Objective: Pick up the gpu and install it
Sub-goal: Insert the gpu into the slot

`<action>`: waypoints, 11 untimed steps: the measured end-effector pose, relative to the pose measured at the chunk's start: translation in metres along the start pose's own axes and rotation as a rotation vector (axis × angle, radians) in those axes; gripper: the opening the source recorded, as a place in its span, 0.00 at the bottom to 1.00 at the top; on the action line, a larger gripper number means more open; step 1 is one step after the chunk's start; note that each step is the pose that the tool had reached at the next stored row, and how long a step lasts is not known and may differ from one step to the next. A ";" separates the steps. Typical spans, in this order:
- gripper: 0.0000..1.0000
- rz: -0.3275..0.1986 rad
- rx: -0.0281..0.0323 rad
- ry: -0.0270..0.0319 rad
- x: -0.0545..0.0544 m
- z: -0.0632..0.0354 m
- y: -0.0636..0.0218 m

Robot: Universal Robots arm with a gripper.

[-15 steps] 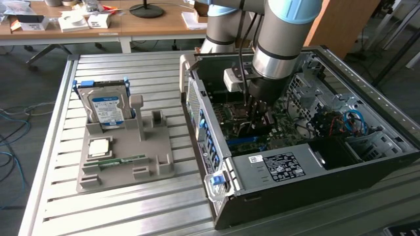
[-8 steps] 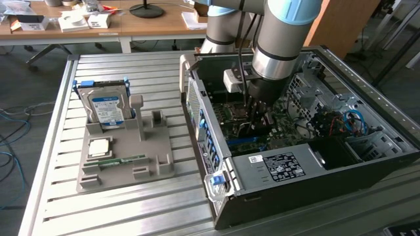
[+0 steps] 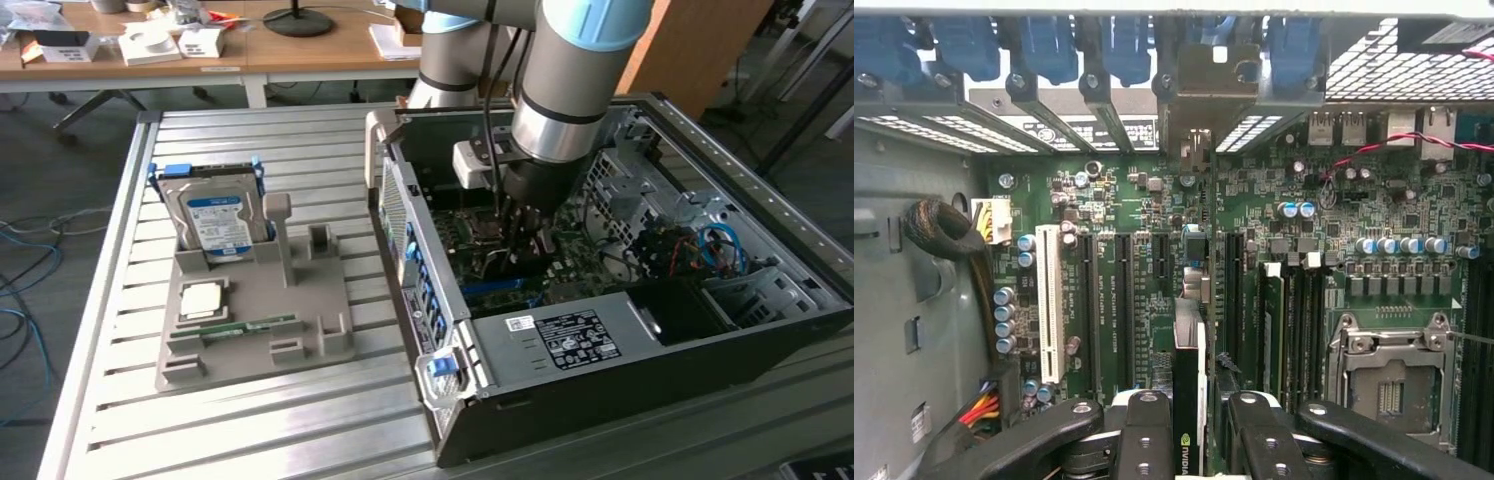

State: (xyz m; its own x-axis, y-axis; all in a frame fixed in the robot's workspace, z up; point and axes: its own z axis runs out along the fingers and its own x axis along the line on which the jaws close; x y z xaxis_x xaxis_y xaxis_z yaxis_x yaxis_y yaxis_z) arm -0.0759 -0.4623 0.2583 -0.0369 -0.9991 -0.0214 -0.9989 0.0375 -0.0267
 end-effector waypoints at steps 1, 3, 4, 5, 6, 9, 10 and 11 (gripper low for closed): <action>0.26 0.000 0.0000 0.0000 0.000 0.0000 0.0001; 0.26 0.000 -0.0001 0.0002 0.000 -0.0001 0.0001; 0.26 0.000 -0.0001 0.0002 0.000 0.0000 0.0001; 0.26 0.000 -0.0001 0.0002 0.000 -0.0001 0.0001; 0.26 0.000 -0.0002 0.0004 0.000 0.0004 0.0002; 0.26 0.000 -0.0002 0.0004 0.000 0.0020 0.0002; 0.26 0.000 -0.0002 0.0004 0.000 0.0020 0.0002; 0.26 0.000 -0.0002 0.0003 0.000 0.0021 0.0002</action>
State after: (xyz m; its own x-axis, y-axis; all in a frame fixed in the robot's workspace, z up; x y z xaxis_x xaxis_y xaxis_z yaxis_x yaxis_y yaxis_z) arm -0.0760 -0.4623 0.2562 -0.0367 -0.9991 -0.0210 -0.9990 0.0372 -0.0265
